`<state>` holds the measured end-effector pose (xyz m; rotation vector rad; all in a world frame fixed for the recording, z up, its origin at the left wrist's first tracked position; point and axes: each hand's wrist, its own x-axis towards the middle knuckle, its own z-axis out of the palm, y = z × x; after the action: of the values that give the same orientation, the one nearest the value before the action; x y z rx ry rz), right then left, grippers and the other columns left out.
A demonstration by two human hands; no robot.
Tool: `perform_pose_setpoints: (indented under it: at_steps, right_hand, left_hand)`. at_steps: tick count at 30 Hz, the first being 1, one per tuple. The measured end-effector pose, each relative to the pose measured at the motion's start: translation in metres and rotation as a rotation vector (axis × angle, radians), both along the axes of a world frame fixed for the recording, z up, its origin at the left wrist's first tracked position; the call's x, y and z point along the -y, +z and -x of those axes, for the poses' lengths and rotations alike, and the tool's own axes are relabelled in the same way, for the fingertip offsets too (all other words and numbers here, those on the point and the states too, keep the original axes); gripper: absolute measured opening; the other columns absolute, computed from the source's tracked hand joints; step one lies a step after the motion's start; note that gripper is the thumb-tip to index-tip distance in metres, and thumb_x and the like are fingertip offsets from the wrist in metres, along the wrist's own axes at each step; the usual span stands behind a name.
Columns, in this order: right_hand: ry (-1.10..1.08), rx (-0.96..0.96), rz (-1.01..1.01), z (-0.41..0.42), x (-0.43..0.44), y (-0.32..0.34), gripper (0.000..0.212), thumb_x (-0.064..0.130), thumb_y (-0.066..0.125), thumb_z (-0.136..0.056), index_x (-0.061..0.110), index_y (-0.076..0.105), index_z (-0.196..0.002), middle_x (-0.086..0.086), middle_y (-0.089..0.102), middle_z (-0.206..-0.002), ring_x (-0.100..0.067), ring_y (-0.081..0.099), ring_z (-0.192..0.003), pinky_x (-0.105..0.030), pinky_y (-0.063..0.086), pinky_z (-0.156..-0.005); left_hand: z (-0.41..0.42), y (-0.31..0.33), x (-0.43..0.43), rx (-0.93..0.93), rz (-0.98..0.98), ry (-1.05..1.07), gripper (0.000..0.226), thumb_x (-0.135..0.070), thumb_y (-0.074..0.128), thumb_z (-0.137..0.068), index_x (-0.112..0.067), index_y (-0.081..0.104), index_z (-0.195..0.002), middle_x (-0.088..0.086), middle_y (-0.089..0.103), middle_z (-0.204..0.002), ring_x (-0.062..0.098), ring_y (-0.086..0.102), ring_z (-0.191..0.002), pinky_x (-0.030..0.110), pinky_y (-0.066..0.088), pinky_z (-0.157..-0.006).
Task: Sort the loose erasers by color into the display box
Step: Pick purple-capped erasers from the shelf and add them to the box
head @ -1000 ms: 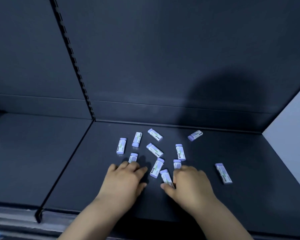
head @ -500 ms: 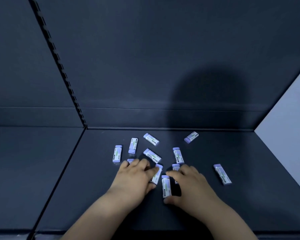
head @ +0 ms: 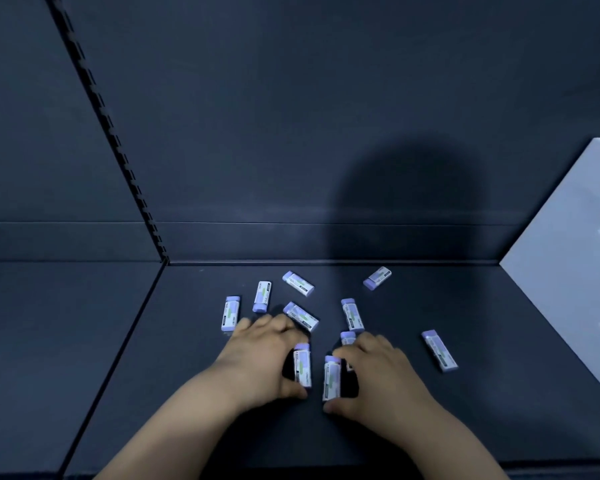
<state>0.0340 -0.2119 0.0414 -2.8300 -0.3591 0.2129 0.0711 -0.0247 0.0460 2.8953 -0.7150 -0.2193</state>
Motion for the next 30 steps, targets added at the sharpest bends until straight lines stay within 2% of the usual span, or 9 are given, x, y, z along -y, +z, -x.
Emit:
perform_pose_setpoints:
  at_steps: [8,10,12,13,15,19,24,27,30]
  right_hand:
    - [0.031,0.055,-0.092,-0.011,0.006,0.007,0.067,0.06,0.064,-0.071,0.047,0.037,-0.131,0.018,0.035,-0.105,-0.008,0.036,-0.111,-0.023,0.029,-0.094]
    - [0.052,0.071,-0.108,-0.014,0.003,0.005,0.067,0.061,0.062,-0.071,0.046,0.037,-0.132,0.019,0.035,-0.104,-0.008,0.037,-0.109,-0.024,0.031,-0.094]
    - [0.062,0.081,-0.125,-0.017,-0.004,0.004,0.067,0.062,0.062,-0.071,0.045,0.038,-0.132,0.018,0.035,-0.102,-0.007,0.038,-0.107,-0.024,0.031,-0.092]
    - [0.064,0.091,-0.127,-0.018,-0.009,0.006,0.068,0.061,0.062,-0.072,0.044,0.039,-0.133,0.017,0.035,-0.101,-0.008,0.039,-0.106,-0.023,0.031,-0.091]
    - [0.066,0.102,-0.118,-0.02,-0.023,0.011,0.069,0.058,0.064,-0.073,0.042,0.039,-0.135,0.015,0.034,-0.1,-0.009,0.04,-0.106,-0.024,0.03,-0.091]
    - [0.039,0.139,-0.139,-0.022,-0.068,0.022,0.07,0.054,0.068,-0.073,0.041,0.039,-0.136,0.016,0.035,-0.102,-0.008,0.039,-0.11,-0.023,0.03,-0.095]
    - [-0.001,0.204,-0.142,-0.022,-0.152,0.031,0.071,0.055,0.069,-0.072,0.041,0.04,-0.135,0.013,0.042,-0.105,-0.011,0.041,-0.111,-0.026,0.033,-0.095]
    - [-0.033,0.235,-0.175,-0.016,-0.198,0.038,0.071,0.055,0.068,-0.072,0.041,0.038,-0.136,0.015,0.037,-0.1,-0.006,0.038,-0.102,-0.021,0.03,-0.09]
    - [-0.052,0.249,-0.199,-0.01,-0.233,0.046,0.071,0.055,0.068,-0.073,0.041,0.038,-0.136,0.015,0.036,-0.099,-0.004,0.035,-0.097,-0.022,0.032,-0.091]
  left_hand:
    - [0.018,0.008,-0.003,0.119,0.088,0.08,0.069,-0.06,0.059,-0.077,-0.046,0.028,-0.137,-0.023,0.033,-0.132,0.002,0.03,-0.125,0.023,0.019,-0.096]
    - [0.024,0.009,-0.009,0.18,0.131,0.103,0.07,-0.058,0.065,-0.072,-0.044,0.035,-0.134,-0.023,0.042,-0.126,0.002,0.041,-0.116,0.024,0.023,-0.088]
    - [0.029,0.008,-0.019,0.238,0.151,0.129,0.074,-0.057,0.076,-0.057,-0.04,0.046,-0.123,-0.02,0.056,-0.113,0.005,0.052,-0.099,0.025,0.034,-0.076]
    - [0.03,0.006,-0.025,0.292,0.168,0.139,0.075,-0.056,0.078,-0.052,-0.038,0.049,-0.119,-0.018,0.059,-0.108,0.006,0.053,-0.094,0.025,0.037,-0.071]
    - [0.031,0.003,-0.041,0.372,0.185,0.155,0.07,-0.057,0.074,-0.053,-0.035,0.052,-0.116,-0.016,0.061,-0.105,0.01,0.052,-0.091,0.028,0.035,-0.071]
    - [0.03,0.009,-0.09,0.489,0.157,0.174,0.063,-0.057,0.059,-0.058,-0.031,0.055,-0.115,-0.014,0.061,-0.105,0.012,0.052,-0.092,0.03,0.028,-0.072]
    - [0.027,0.016,-0.175,0.51,0.156,0.13,0.066,-0.052,0.076,-0.053,-0.027,0.058,-0.111,-0.013,0.061,-0.1,0.012,0.05,-0.092,0.028,0.026,-0.072]
    - [0.028,0.023,-0.224,0.504,0.152,0.109,0.062,-0.053,0.073,-0.054,-0.027,0.058,-0.108,-0.013,0.062,-0.097,0.013,0.051,-0.09,0.029,0.025,-0.071]
    - [0.031,0.03,-0.26,0.518,0.163,0.117,0.062,-0.049,0.079,-0.053,-0.026,0.058,-0.107,-0.012,0.062,-0.097,0.011,0.048,-0.091,0.028,0.024,-0.071]
